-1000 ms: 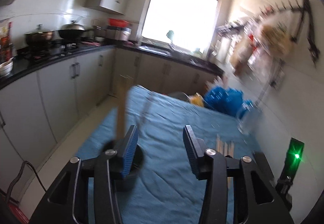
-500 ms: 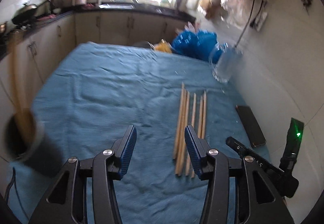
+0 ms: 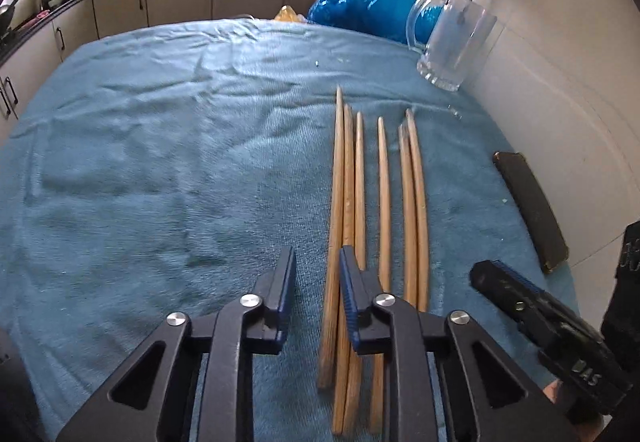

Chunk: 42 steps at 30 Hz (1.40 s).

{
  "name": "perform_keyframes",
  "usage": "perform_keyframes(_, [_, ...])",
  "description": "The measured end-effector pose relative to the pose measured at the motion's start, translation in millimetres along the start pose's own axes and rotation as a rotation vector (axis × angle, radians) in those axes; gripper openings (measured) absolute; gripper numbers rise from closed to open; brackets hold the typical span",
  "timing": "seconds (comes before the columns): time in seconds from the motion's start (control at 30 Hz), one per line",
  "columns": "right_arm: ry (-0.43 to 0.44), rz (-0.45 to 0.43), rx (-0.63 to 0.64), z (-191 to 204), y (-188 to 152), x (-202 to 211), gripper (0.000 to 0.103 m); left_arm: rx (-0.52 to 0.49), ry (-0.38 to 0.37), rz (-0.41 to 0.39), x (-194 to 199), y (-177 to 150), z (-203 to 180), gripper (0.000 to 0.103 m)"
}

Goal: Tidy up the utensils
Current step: 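Grasp a chopstick with the left gripper while the right gripper grasps another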

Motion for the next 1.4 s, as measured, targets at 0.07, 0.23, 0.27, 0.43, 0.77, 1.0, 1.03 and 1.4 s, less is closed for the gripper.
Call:
perform_keyframes(0.07, [0.006,-0.004,-0.003,0,1,-2,0.054,-0.016,0.011,-0.003,0,2,0,0.018])
perform_keyframes(0.23, [0.014,-0.013,-0.004,0,2,-2,0.054,-0.063,0.031,0.011,-5,5,-5,0.011])
perform_keyframes(0.27, [0.014,-0.014,-0.005,0,2,-2,0.054,-0.073,0.051,0.014,-8,5,-5,0.009])
perform_keyframes(0.43, [0.006,-0.02,0.002,2,1,-1,0.054,-0.126,0.114,0.019,-17,12,-12,0.008])
perform_keyframes(0.77, [-0.03,0.027,0.068,15,8,-9,0.041,-0.001,0.086,0.052,12,-8,11,0.007])
perform_keyframes(1.0, [-0.098,0.069,0.183,39,16,-31,0.032,0.031,0.034,0.04,29,-31,17,0.007])
perform_keyframes(1.03, [-0.122,0.069,0.206,42,15,-33,0.032,0.029,0.032,0.036,29,-31,17,0.007])
perform_keyframes(1.4, [-0.362,0.152,0.342,67,25,-50,0.011,0.031,0.039,0.035,29,-31,17,0.007])
Point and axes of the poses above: each gripper's, at about its wrist camera, not at the fingertips, and x roughly against the way its jaws point, z to its left, y to its top, the point moved 4 cm from there along -x, roughly the way its jaws point, and after that the axes turned 10 degrees about -y, right-handed, at the moved point
